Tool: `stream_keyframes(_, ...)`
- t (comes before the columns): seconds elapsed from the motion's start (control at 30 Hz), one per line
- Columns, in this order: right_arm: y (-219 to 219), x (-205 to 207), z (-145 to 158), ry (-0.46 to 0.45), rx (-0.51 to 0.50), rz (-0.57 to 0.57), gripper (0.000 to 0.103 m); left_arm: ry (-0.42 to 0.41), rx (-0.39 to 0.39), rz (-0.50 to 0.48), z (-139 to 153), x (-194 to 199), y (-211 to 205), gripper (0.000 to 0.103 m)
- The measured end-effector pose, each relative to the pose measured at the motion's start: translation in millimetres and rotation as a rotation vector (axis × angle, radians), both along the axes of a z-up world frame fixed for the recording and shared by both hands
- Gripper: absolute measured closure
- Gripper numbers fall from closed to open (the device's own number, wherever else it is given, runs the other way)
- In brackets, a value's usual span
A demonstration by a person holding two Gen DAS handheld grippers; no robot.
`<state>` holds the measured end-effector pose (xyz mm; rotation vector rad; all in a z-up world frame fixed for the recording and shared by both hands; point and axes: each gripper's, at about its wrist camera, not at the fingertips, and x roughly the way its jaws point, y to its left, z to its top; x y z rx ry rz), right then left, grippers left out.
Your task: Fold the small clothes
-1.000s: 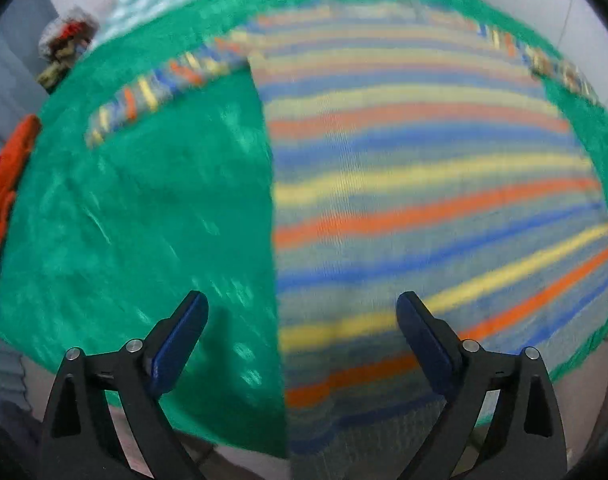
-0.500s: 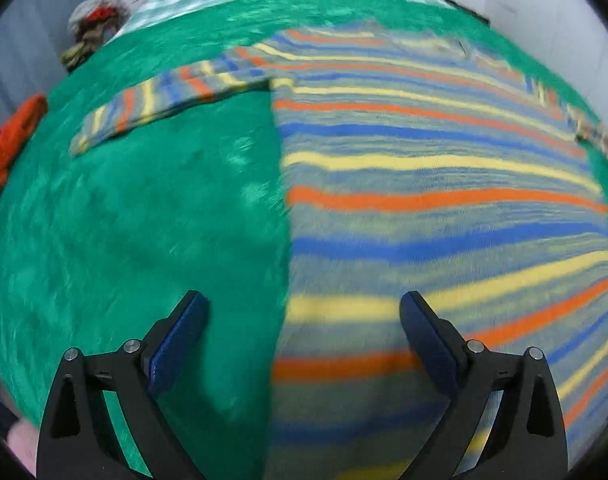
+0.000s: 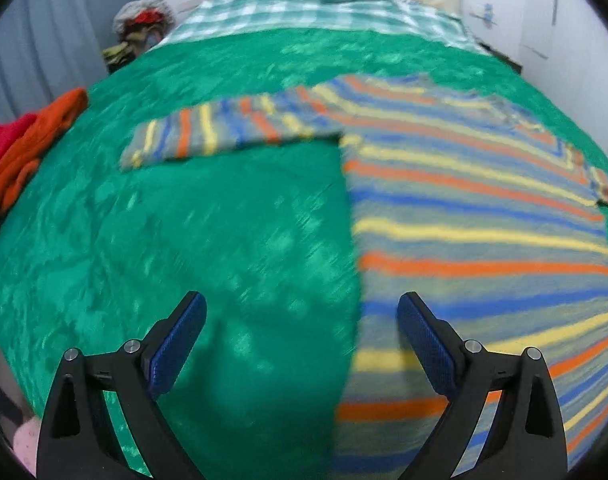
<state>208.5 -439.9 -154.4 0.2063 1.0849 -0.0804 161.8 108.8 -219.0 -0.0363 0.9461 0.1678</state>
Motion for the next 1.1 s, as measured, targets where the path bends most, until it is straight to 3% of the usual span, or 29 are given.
stream_keyframes(0.03, -9.8, -4.7, -7.9, 0.015, -0.009, -0.014, 0.070, 0.025, -0.005, 0.012, -5.6, -2.4, 4.7, 0.006)
stream_keyframes(0.07, -18.0, -14.8, -10.3, -0.002, -0.022, -0.015, 0.072, 0.035, -0.018, 0.019, -8.0, -1.5, 8.3, 0.006)
stream_keyframes(0.2, -47.7, -52.9, -2.9, 0.017, -0.127, -0.061, 0.073, 0.029, -0.039, 0.029, -9.0, 4.0, 13.1, 0.005)
stream_keyframes(0.3, -62.8, -61.9, 19.5, 0.008, -0.151, -0.101, 0.068, 0.038, -0.034, 0.023, -13.5, 4.3, 9.4, 0.005)
stream_keyframes(0.37, -77.2, -66.0, 32.7, -0.049, -0.052, -0.125, 0.060, 0.033, -0.032, 0.019, -13.5, 3.2, 8.3, 0.005)
stream_keyframes(0.43, -97.9, -59.7, 35.1, -0.070, 0.098, -0.180, 0.059, 0.028, -0.030, 0.020, -13.4, -0.8, 6.6, 0.005)
stream_keyframes(0.6, -126.4, -21.8, -2.5, -0.004, 0.323, -0.247, 0.059, 0.027, -0.014, 0.018, -16.5, -0.8, 4.5, 0.003)
stream_keyframes(0.63, -128.3, -18.9, -7.3, -0.001, 0.344, -0.244, 0.065, 0.027, -0.013, 0.019, -17.2, -0.7, 4.1, 0.003)
stream_keyframes(0.67, -127.8, -17.4, -9.1, -0.003, 0.353, -0.239, 0.091, 0.028, -0.011, 0.021, -17.8, -0.8, 4.0, 0.002)
stream_keyframes(0.73, -127.6, -17.7, -11.2, -0.001, 0.363, -0.226, 0.098, 0.031, -0.008, 0.023, -18.4, -0.4, 3.8, 0.001)
stream_keyframes(0.77, -124.8, -17.2, -8.9, -0.011, 0.337, -0.228, 0.098, 0.031, -0.007, 0.024, -18.3, -0.4, 3.7, 0.001)
stream_keyframes(0.87, -123.5, -30.0, 4.2, -0.008, 0.111, -0.270, 0.099, 0.030, -0.002, 0.024, -18.8, -0.5, 2.9, 0.001)
stream_keyframes(1.1, -98.7, -15.5, 19.3, 0.010, 0.029, -0.237, 0.099, 0.039, -0.022, 0.024, -15.4, -2.2, 6.1, 0.001)
